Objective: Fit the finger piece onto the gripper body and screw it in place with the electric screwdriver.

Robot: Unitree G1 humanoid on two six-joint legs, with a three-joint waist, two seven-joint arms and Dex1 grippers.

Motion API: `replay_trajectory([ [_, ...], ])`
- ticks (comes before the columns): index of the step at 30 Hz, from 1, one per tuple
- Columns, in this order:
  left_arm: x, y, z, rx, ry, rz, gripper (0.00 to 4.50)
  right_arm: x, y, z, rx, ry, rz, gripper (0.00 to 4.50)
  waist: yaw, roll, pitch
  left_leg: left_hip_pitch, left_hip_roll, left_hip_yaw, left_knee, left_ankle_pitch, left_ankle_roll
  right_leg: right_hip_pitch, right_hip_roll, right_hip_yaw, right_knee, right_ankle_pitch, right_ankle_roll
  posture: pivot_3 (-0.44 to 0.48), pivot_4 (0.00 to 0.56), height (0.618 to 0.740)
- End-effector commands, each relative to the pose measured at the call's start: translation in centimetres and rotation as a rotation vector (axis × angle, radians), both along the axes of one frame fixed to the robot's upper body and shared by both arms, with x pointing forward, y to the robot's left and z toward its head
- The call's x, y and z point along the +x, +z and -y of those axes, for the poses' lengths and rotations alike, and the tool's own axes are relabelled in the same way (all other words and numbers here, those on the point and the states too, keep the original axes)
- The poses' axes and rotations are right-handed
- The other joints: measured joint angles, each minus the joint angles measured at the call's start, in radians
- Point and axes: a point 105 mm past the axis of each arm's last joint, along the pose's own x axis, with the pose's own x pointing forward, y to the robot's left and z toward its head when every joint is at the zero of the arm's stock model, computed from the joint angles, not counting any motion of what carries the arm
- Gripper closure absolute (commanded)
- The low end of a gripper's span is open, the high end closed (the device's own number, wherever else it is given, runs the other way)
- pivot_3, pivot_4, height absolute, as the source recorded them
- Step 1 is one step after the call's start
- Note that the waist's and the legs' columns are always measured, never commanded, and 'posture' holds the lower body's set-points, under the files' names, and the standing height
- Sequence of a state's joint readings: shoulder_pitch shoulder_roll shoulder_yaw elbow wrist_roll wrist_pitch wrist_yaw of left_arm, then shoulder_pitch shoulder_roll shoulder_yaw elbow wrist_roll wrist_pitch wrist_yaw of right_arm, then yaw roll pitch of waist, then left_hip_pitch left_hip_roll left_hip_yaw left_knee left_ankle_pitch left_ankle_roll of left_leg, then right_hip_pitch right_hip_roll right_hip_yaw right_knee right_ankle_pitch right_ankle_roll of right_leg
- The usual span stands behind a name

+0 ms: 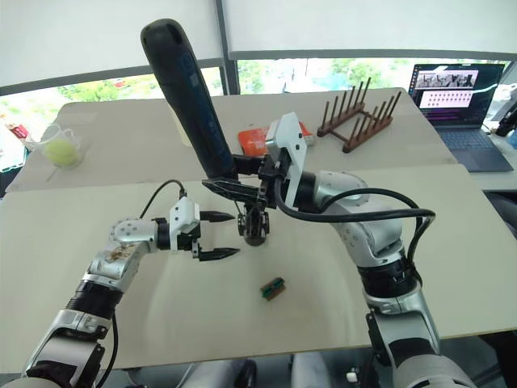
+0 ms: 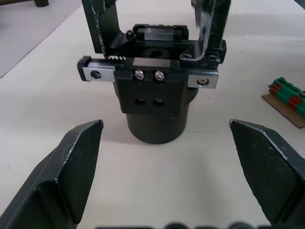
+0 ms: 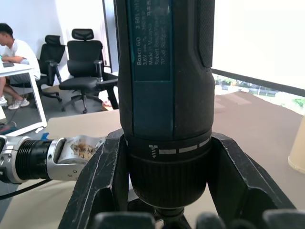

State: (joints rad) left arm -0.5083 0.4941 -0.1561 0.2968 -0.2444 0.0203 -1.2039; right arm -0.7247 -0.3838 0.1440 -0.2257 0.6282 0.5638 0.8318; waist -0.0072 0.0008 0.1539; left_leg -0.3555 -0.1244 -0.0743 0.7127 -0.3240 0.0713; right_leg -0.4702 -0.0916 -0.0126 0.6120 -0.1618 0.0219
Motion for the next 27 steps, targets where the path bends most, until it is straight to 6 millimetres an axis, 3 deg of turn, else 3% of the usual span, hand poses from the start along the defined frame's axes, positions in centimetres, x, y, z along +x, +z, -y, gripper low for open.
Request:
replay_trajectory([
  [1, 0.14, 0.63, 0.49, 0.000, -0.026, 0.042, 0.00, -0.79, 1.61, 0.07, 0.046, 0.020, 0.098, 2.59, -0.002, 0.000, 0.000, 0.000, 0.000, 0.000, 0.000, 0.000, 0.000, 0.000, 0.000, 0.000, 0.000, 0.000, 0.000, 0.000, 0.150, 0.740],
  [27, 0.50, 0.37, 1.06, 0.002, -0.025, 0.052, 0.00, -0.43, 0.96, 0.03, 0.038, 0.008, 0.108, 2.59, -0.005, 0.000, 0.000, 0.000, 0.000, 0.000, 0.000, 0.000, 0.000, -0.001, 0.000, 0.000, 0.000, 0.000, 0.000, 0.000, 0.150, 0.740],
])
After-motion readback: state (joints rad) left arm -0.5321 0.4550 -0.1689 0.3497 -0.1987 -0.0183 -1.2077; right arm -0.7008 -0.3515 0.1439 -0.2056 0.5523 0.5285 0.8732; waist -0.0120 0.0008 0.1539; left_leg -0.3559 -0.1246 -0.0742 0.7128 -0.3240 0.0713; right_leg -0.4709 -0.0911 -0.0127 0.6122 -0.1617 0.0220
